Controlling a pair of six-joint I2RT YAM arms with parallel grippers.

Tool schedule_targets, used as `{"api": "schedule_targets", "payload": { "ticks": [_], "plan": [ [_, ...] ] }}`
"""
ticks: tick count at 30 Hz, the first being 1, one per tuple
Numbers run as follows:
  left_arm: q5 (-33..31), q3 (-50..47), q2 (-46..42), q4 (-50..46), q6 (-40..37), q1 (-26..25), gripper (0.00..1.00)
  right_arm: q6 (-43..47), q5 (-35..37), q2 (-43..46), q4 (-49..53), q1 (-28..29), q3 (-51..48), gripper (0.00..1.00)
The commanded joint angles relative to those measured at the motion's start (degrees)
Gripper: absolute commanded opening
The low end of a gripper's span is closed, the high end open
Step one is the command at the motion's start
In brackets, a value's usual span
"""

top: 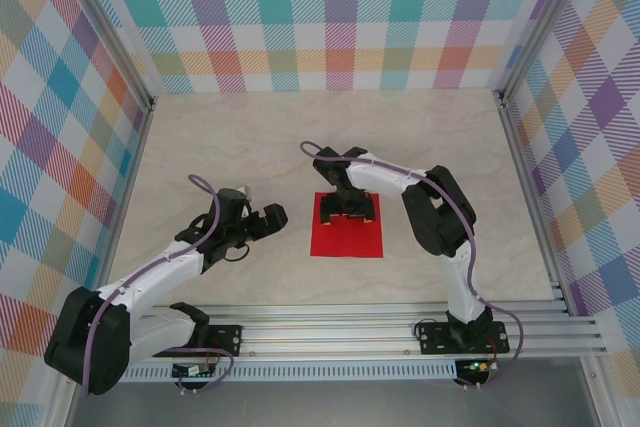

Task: Fold a paper plane with a square sheet of paper (pick it up from the middle)
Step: Fold the square sheet of paper in half at the center of the table.

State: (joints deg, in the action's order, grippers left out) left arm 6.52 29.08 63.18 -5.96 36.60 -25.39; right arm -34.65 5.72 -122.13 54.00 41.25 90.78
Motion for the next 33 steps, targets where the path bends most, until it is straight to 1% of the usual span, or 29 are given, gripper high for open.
{"api": "schedule_targets", "payload": {
  "ticks": [1,5,9,12,14,18,22,26,28,29,31,33],
  "plan": [
    [0.3,0.2,-0.4,-1.1,-0.6,-0.5,1.0,1.3,-0.3,-2.8,3.1,0.2,1.2,0.93],
    [0.5,0.2,-0.3,-0.8,-0.6,-0.5,1.0,0.9,-0.7,-3.8,2.6,0.2,1.2,0.92],
    [0.5,-0.1,-0.5,-1.1,-0.7,-0.5,1.0,0.1,-2.1,-5.3,0.6,0.2,-1.5,0.91],
    [0.3,0.0,-0.7,-1.3,-0.9,-0.5,1.0,-0.4,-2.1,-5.0,0.0,0.2,-3.0,0.86],
    [0.3,0.2,-0.6,-1.3,-1.0,-0.5,1.0,-0.3,-1.8,-3.9,0.0,0.2,-3.3,0.85],
    [0.5,0.6,-0.1,-1.3,-1.1,-0.5,1.0,0.2,-0.9,-0.9,0.8,0.2,-2.5,0.76],
    [0.5,1.0,0.1,-1.7,-1.1,-0.5,1.0,0.5,-0.5,2.2,1.3,0.2,-2.3,0.62],
    [0.0,1.0,-0.2,-2.1,-1.0,-0.5,1.0,1.2,-2.3,5.2,1.0,0.2,-3.0,0.51],
    [0.0,1.1,-0.2,-2.3,-1.0,-0.5,1.0,1.6,-3.8,7.2,0.2,0.2,-3.6,0.43],
    [-0.1,1.2,-0.2,-2.5,-0.8,-0.4,1.0,1.6,-4.4,8.2,-0.2,0.2,-3.8,0.43],
    [-0.2,1.4,-0.2,-2.7,-0.8,-0.4,1.0,2.1,-6.1,10.2,-0.9,0.2,-4.0,0.44],
    [-0.3,1.7,-0.3,-3.0,-0.8,-0.5,1.0,2.5,-10.3,12.4,-3.1,0.0,-4.7,0.44]
  ]
}}
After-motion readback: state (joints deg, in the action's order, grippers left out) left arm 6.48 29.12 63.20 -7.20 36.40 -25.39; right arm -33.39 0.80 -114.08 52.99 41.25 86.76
